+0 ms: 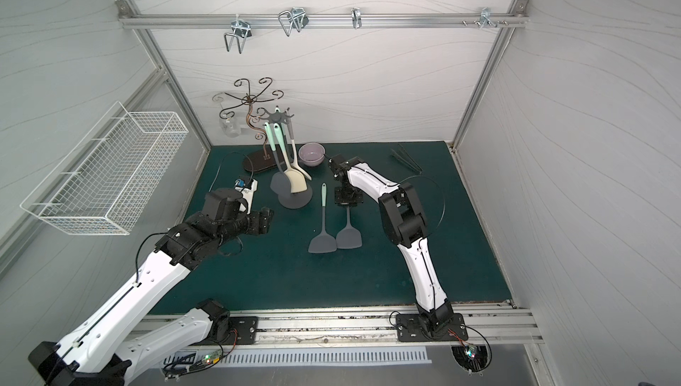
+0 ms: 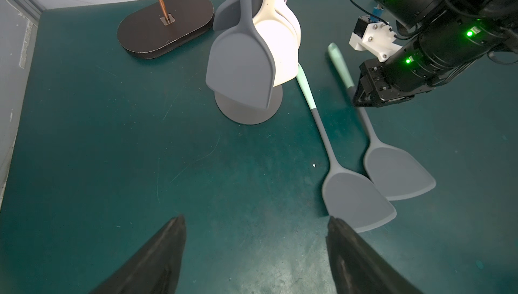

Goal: Take the spatula off the kitchen utensil rack
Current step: Place the spatula at the center of the board.

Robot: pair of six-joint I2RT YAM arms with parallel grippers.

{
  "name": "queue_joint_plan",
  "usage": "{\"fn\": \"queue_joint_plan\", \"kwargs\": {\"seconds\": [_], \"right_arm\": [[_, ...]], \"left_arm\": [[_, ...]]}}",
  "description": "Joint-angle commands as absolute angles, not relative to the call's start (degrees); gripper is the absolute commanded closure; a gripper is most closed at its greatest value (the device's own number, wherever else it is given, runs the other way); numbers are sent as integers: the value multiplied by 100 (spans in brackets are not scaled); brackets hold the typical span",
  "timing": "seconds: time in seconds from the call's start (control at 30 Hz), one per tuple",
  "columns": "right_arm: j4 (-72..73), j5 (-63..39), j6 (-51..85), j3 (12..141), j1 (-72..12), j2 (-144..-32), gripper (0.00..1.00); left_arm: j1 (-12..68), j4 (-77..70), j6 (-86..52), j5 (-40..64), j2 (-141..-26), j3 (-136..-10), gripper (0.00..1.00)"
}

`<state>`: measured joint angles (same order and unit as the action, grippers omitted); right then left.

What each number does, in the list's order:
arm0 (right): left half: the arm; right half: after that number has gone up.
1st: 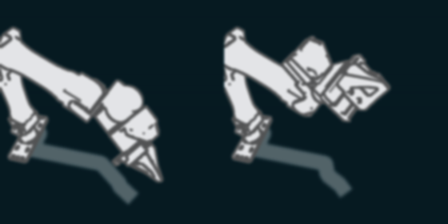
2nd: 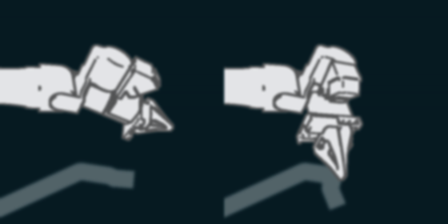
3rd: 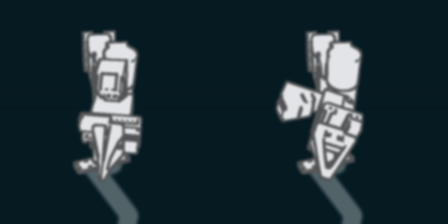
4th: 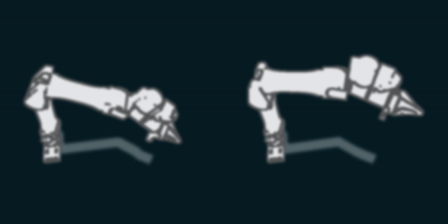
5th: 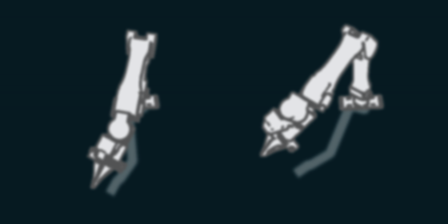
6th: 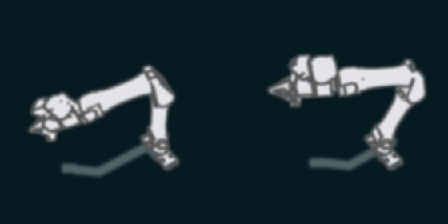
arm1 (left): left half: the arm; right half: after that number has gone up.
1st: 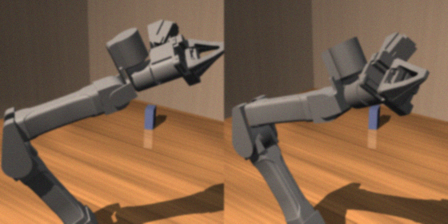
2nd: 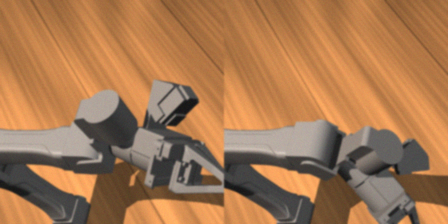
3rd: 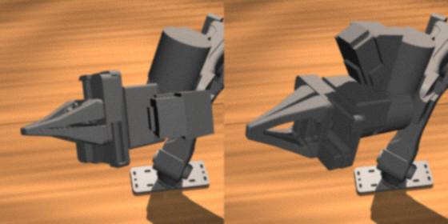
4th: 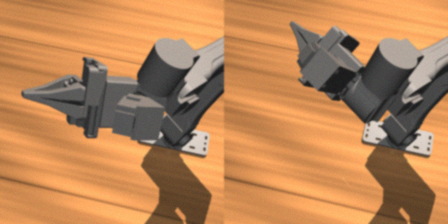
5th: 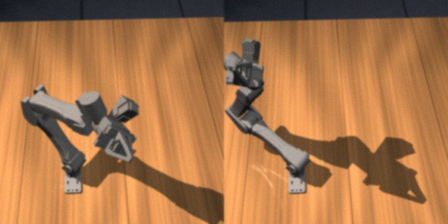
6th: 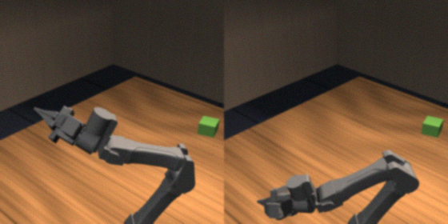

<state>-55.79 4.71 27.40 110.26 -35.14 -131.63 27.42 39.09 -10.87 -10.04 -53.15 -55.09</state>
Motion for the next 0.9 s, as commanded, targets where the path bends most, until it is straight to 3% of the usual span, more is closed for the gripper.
{"fn": "queue_joint_plan", "kwargs": {"seconds": [0.0,0.43,0.87], "right_arm": [[-5494,271,2722,10962,-3496,-13219,78],[-5415,110,2847,10733,-3436,-12981,76],[-5161,610,2654,10585,-3606,-11623,72]], "left_arm": [[2688,3660,-1055,-900,-5351,-5502,17],[2654,3660,-1056,-870,-5370,-5490,17],[2435,3561,-1077,-971,-5254,-5445,17]]}}
